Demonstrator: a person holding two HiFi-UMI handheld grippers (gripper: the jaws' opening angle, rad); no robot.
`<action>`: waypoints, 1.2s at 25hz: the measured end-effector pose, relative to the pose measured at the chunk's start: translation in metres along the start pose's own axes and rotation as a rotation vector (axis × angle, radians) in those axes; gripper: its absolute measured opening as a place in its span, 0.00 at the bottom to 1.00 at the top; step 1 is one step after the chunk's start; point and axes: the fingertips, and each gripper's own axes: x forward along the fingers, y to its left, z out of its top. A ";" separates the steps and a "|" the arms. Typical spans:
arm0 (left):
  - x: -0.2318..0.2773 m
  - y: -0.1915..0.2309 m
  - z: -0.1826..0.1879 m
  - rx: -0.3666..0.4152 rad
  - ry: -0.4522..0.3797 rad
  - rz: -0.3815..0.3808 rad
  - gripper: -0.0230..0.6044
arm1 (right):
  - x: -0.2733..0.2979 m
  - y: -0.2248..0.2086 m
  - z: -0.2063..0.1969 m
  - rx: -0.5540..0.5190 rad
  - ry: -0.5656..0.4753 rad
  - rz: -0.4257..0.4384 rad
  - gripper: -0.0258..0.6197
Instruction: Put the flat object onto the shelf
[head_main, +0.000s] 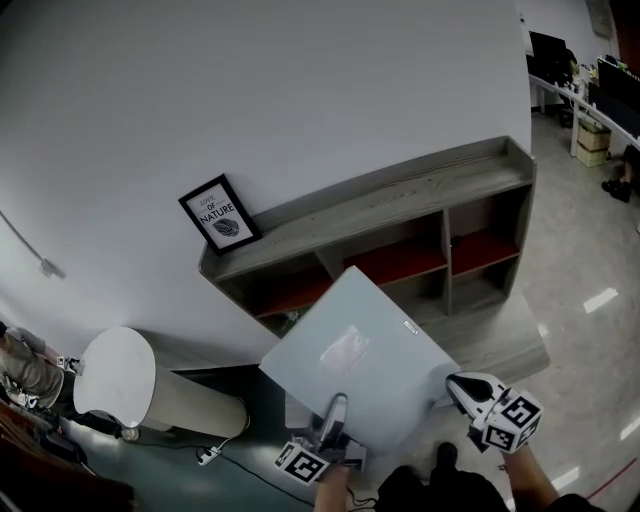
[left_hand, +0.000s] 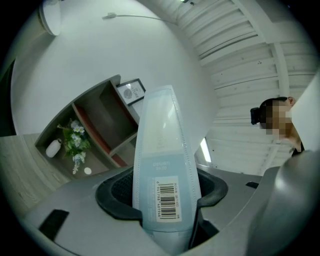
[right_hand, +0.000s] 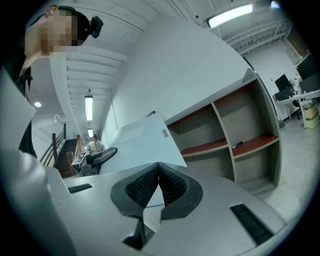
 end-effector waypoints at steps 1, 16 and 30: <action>0.005 -0.003 0.006 0.015 -0.006 -0.009 0.48 | 0.003 -0.002 0.002 -0.003 0.001 0.004 0.06; 0.061 -0.017 0.130 0.189 -0.078 -0.165 0.48 | 0.060 0.002 0.030 -0.047 -0.023 0.025 0.06; 0.158 -0.045 0.248 0.303 -0.031 -0.471 0.48 | 0.127 0.011 0.086 -0.130 -0.130 -0.075 0.06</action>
